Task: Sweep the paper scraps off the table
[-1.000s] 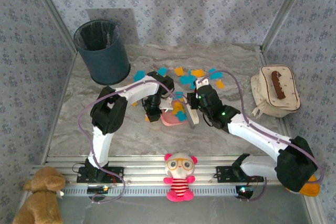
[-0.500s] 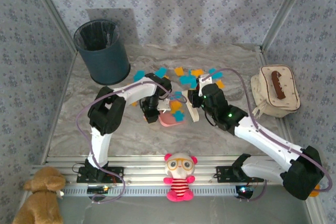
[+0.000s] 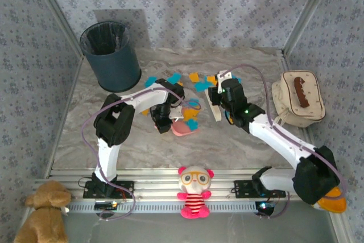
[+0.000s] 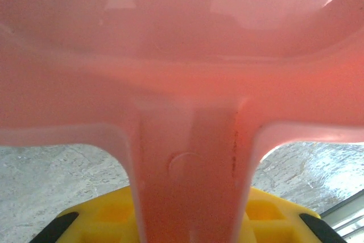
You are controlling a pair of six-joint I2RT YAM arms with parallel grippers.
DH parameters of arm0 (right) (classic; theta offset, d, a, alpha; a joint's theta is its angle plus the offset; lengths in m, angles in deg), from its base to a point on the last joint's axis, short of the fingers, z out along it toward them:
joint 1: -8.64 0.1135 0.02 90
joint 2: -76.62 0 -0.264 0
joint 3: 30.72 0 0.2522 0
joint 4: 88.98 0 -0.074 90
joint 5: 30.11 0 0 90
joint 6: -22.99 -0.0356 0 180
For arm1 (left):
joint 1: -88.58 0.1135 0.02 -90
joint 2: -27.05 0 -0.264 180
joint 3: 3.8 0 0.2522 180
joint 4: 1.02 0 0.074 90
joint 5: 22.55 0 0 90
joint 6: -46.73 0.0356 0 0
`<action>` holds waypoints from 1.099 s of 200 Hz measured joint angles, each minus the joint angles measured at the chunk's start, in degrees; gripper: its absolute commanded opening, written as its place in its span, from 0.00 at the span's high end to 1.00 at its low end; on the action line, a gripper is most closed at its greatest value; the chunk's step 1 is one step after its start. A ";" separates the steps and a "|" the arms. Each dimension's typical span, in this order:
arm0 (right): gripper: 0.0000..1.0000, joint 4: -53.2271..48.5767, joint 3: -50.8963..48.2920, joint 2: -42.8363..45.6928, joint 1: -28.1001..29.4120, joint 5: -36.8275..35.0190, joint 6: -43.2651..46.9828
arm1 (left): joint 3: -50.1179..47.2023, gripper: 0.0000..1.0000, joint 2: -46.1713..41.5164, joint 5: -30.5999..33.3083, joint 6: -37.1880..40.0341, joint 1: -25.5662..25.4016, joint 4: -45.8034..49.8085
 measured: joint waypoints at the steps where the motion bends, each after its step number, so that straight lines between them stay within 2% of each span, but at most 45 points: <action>1: 1.00 0.04 0.07 -0.13 -0.09 0.17 0.15 | 0.00 1.00 0.00 -0.02 0.00 0.00 0.00; 50: 1.00 5.66 3.67 -8.41 -2.32 7.34 7.69 | 0.00 1.00 0.00 -1.07 -2.03 0.20 0.33; 108: 1.00 9.66 7.13 -15.15 -2.56 11.65 13.44 | 0.00 1.00 -0.07 -1.64 -4.61 0.20 0.72; 157: 1.00 9.62 8.37 -18.34 -2.58 13.46 15.93 | 0.00 1.00 -0.07 -2.60 -5.62 0.20 1.11; 220: 1.00 8.79 7.93 -17.92 -1.20 15.02 16.83 | 0.00 1.00 -0.07 -2.82 -6.01 0.22 1.33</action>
